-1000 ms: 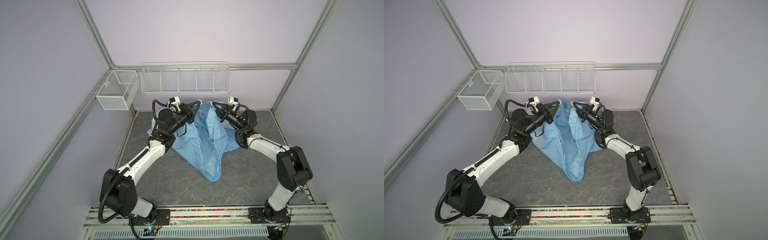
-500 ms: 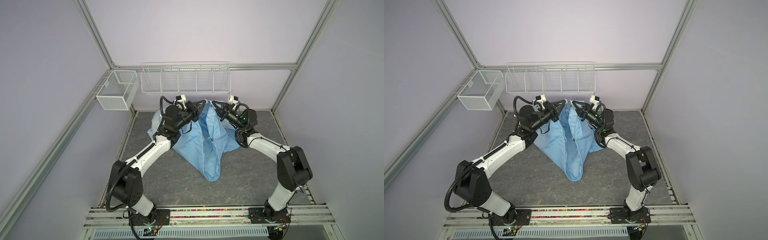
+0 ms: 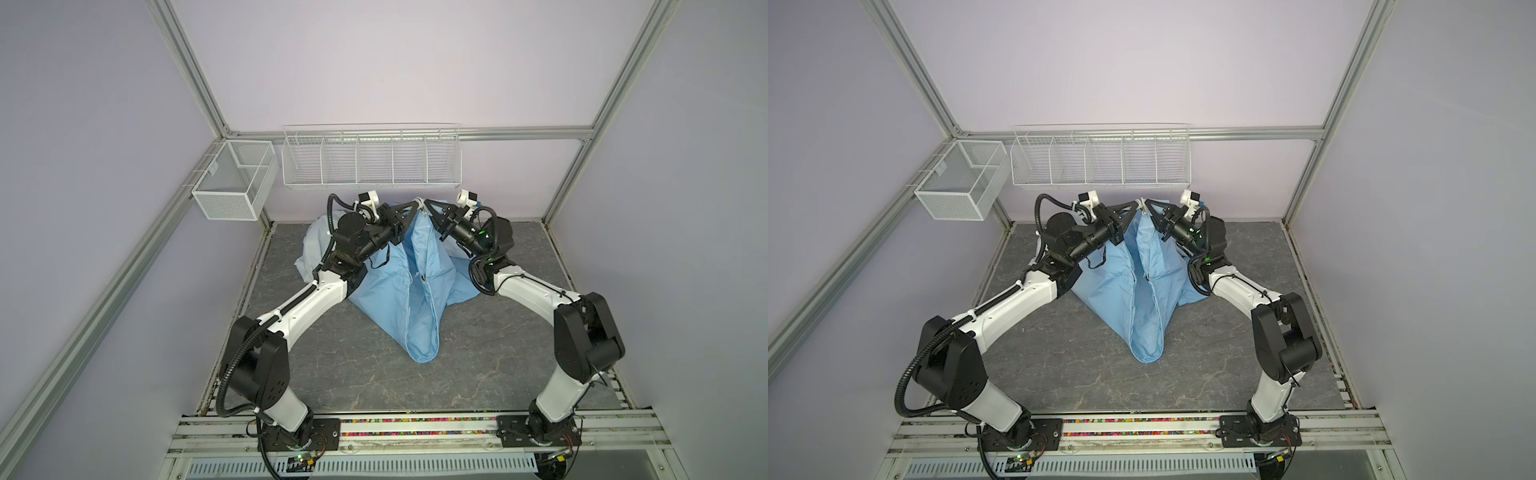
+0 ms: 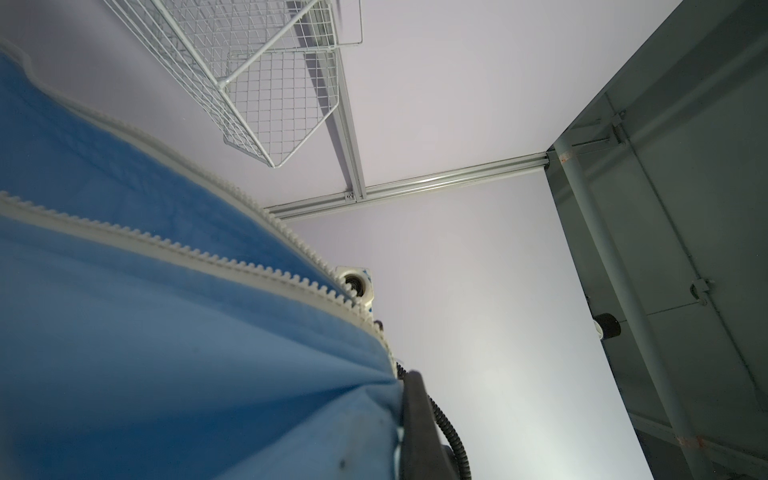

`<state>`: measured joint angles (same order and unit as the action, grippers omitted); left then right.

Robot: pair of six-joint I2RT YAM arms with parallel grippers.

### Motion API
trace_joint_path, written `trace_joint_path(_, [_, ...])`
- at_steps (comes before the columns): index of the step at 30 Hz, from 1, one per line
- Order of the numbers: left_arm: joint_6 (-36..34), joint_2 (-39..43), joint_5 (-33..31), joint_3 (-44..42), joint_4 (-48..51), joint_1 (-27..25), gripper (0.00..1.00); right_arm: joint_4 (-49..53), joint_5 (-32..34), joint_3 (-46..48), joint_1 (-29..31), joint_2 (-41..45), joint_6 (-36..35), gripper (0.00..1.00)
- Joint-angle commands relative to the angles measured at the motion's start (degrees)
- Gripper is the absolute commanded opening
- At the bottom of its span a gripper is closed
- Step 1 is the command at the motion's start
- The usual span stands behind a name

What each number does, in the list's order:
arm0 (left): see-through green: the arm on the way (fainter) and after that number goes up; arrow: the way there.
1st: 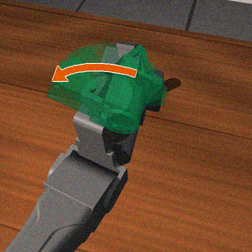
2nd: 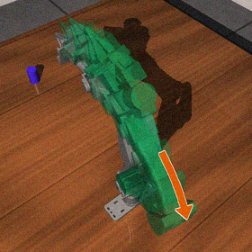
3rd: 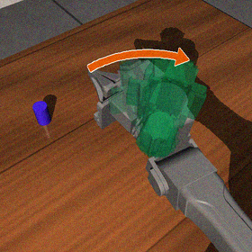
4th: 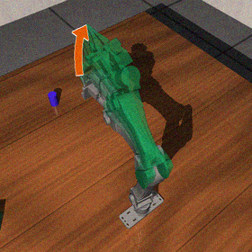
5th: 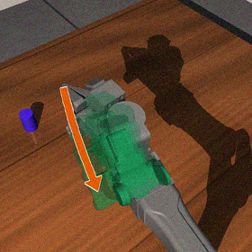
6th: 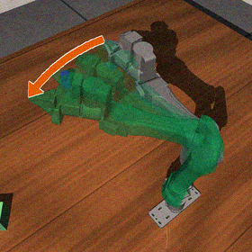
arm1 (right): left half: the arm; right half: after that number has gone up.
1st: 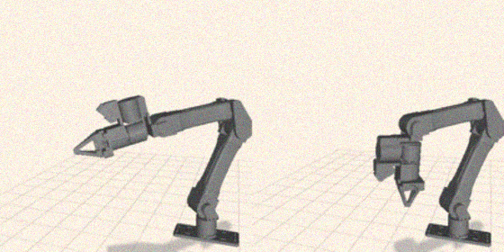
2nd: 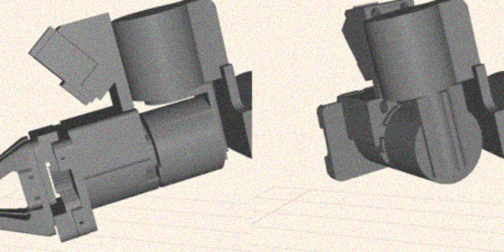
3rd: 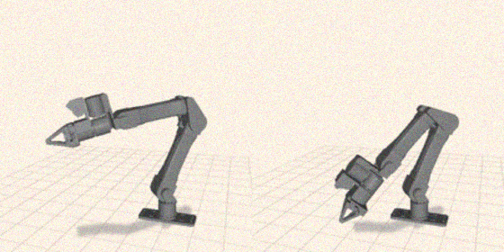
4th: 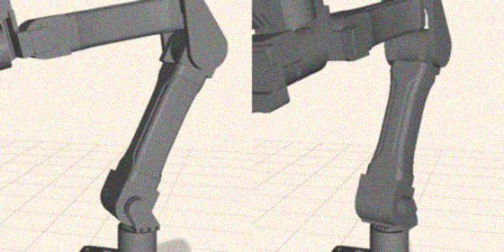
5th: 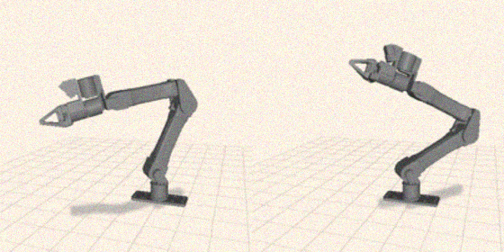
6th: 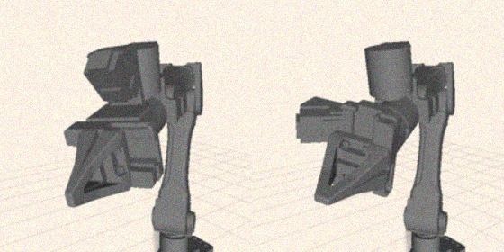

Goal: Zip up the jacket

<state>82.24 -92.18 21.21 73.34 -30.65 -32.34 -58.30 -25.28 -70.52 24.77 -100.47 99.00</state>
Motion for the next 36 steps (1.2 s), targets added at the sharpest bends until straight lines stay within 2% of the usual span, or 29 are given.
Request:
trace_joint_path(1, [-0.5, -0.36, 0.11, 1.61, -3.62, -0.37, 0.0, -3.52, 1.81, -1.33, 0.27, 0.02, 1.9, 0.07])
trace_joint_path(21, [-1.12, -0.02, -1.98, 0.11, -4.06, -0.07, 0.0, -4.81, 1.37, -0.66, 0.12, 0.53, 2.47, 0.07])
trace_joint_path(36, [-0.89, -0.72, -1.29, -0.79, -4.19, -0.18, 0.0, -4.45, 1.36, -1.46, 0.32, 0.38, 2.38, 0.07])
